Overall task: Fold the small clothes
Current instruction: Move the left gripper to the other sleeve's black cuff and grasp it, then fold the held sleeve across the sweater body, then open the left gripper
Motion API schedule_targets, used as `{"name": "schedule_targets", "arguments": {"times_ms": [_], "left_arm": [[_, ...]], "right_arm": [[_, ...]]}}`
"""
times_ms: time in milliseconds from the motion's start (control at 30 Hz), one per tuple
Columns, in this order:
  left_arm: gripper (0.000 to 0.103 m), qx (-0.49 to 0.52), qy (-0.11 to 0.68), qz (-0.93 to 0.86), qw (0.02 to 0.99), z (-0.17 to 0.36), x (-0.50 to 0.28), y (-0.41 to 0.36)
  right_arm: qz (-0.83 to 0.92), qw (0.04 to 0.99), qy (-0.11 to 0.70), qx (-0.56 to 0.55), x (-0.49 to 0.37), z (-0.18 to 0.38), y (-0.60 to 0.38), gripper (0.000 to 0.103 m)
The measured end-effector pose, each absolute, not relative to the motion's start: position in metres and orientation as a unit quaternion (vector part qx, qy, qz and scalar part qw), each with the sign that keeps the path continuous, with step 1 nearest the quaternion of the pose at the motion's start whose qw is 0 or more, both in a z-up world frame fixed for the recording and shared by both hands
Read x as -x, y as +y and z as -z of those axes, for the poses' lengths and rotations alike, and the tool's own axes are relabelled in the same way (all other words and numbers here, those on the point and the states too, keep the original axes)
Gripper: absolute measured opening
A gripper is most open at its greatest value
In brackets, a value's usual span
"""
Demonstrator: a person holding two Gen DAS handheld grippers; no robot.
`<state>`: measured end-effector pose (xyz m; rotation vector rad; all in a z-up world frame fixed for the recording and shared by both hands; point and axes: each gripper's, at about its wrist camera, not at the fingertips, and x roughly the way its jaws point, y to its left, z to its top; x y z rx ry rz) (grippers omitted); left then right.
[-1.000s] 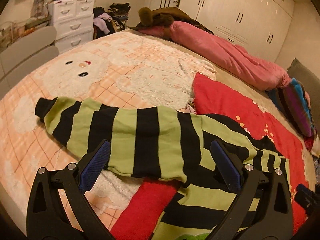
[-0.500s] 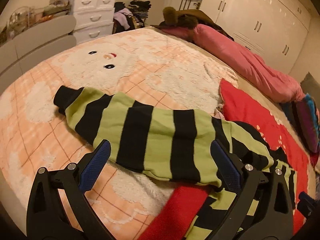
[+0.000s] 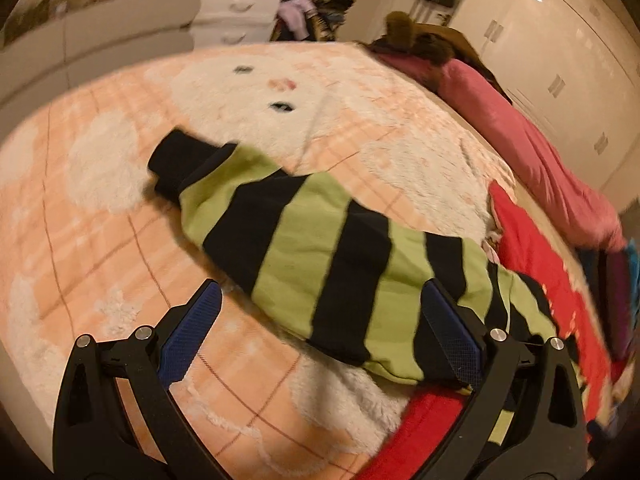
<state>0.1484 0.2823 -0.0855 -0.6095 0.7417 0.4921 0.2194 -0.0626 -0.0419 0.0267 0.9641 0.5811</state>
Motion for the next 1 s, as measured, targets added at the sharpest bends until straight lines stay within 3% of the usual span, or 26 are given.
{"name": "schedule_targets", "arguments": {"times_ms": [533,633,733,800,833,867,1000], "left_arm": [[0.093,0.388,0.307,-0.276,0.824,0.114,-0.135,0.354],[0.089,0.395,0.301,-0.288,0.819,0.124,-0.137,0.368],[0.074,0.388,0.286,-0.299,0.824,0.128,-0.141,0.377],[0.049,0.389,0.276,-0.298,0.827,0.13,-0.144,0.382],[0.029,0.396,0.272,-0.296,0.826,0.132,-0.144,0.384],[0.022,0.4,0.271,-0.291,0.826,0.133,-0.144,0.386],[0.016,0.39,0.253,-0.261,0.846,0.118,-0.143,0.378]], "right_arm": [[-0.287,0.833,0.473,0.007,-0.214,0.06,-0.045,0.098],[-0.288,0.831,0.475,0.006,-0.212,0.063,-0.044,0.098],[-0.292,0.83,0.474,0.005,-0.208,0.063,-0.044,0.098],[-0.296,0.827,0.477,0.008,-0.205,0.066,-0.044,0.098],[-0.298,0.825,0.48,0.013,-0.204,0.067,-0.043,0.098],[-0.297,0.825,0.481,0.016,-0.202,0.068,-0.043,0.098],[-0.29,0.827,0.482,0.011,-0.203,0.068,-0.049,0.098]]}}
